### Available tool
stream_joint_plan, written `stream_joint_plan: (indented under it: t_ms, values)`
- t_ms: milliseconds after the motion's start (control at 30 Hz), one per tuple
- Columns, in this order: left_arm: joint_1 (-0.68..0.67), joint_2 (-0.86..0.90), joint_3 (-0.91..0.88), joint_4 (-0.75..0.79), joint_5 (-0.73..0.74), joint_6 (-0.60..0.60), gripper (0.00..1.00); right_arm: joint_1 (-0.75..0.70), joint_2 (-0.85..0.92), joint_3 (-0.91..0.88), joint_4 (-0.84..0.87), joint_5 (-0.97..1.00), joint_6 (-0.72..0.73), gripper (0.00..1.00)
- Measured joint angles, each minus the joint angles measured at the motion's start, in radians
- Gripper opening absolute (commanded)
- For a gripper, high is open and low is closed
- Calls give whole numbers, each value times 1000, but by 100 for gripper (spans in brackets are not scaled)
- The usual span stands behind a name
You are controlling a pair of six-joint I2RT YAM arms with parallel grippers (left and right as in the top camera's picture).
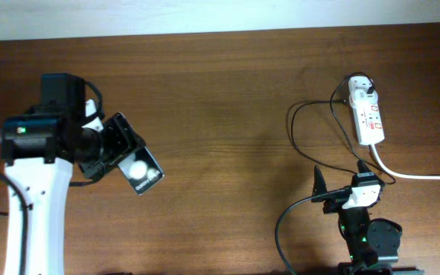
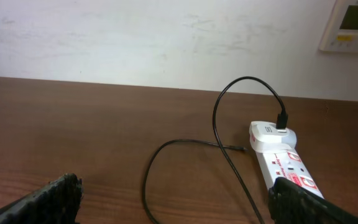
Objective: Plug charger to phone and switch on socket
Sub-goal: 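Lift the phone with the left gripper and turn it upright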
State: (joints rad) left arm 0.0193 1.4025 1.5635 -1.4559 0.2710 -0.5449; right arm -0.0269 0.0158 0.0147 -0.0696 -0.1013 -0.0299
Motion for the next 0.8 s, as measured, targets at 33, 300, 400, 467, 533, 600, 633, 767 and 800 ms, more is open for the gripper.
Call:
stream_joint_plan:
  t_ms: [33, 300, 400, 467, 533, 600, 633, 767, 800]
  values:
    - [-3, 0, -54, 51, 29, 0, 55, 0, 0, 0, 0, 0, 0, 99]
    - [-116, 6, -319, 341, 172, -46, 56, 0, 0, 0, 0, 0, 0, 99]
    - [-163, 6, -325, 359, 179, -58, 57, 0, 0, 0, 0, 0, 0, 99]
    - [-197, 6, -325, 375, 179, -62, 57, 0, 0, 0, 5, 0, 0, 99]
    - [-224, 6, -325, 382, 178, -63, 57, 0, 0, 0, 10, -14, 14, 99]
    - [-237, 6, -326, 388, 166, -65, 58, 0, 0, 0, 11, -91, 95, 99]
    - [-237, 6, -326, 391, 163, -65, 58, 0, 0, 0, 14, -169, 195, 99]
    - [-237, 6, -326, 415, 147, -66, 58, -3, 0, 0, 21, -476, 638, 99]
    - [-237, 6, -326, 419, 147, -69, 58, -3, 0, 0, 19, -564, 745, 99]
